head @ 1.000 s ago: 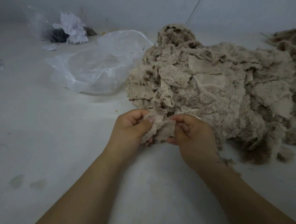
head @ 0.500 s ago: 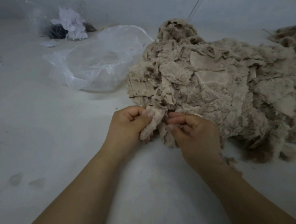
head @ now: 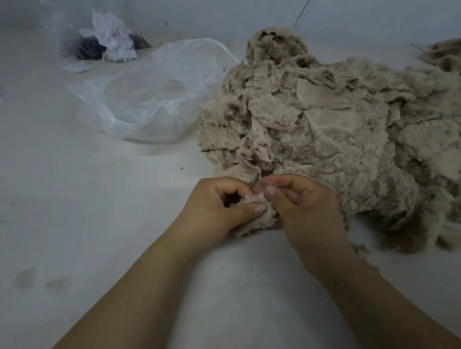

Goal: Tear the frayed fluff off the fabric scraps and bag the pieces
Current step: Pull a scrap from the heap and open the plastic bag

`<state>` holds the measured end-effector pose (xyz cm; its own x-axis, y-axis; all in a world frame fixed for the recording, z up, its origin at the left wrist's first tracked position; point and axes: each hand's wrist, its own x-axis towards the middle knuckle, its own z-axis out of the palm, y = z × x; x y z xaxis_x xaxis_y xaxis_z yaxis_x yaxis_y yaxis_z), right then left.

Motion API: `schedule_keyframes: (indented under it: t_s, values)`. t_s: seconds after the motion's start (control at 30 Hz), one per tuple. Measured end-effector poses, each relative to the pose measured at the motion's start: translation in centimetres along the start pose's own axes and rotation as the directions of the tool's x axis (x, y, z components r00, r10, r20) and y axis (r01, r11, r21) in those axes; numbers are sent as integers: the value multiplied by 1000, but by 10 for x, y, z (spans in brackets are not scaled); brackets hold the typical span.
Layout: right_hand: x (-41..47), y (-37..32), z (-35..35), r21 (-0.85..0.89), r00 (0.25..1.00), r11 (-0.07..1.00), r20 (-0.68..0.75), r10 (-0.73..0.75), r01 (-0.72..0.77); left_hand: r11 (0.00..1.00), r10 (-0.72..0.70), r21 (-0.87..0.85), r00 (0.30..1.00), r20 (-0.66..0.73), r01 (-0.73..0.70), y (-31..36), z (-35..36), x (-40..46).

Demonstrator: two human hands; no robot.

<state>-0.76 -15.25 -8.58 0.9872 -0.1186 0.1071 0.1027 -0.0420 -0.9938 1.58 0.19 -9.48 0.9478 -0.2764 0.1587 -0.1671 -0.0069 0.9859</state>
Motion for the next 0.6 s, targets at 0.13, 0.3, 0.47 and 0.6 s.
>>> schedule_keyframes:
  t_s: [0.13,0.3,0.47,0.6]
  values:
    - [-4,-1,1,-50,999,998,-26,-27,26,997,-42,63,998,-36,44,2,1,1]
    - [1,-5,-5,12,994,999,-101,39,-38,997,-55,43,997,-63,57,0,-9,4]
    - [-1,-5,-4,44,997,998,-65,45,-42,978,-106,189,992,63,93,1,-8,2]
    - [2,-5,-4,37,994,999,-112,7,-2,955,-97,278,995,-34,103,1,-11,2]
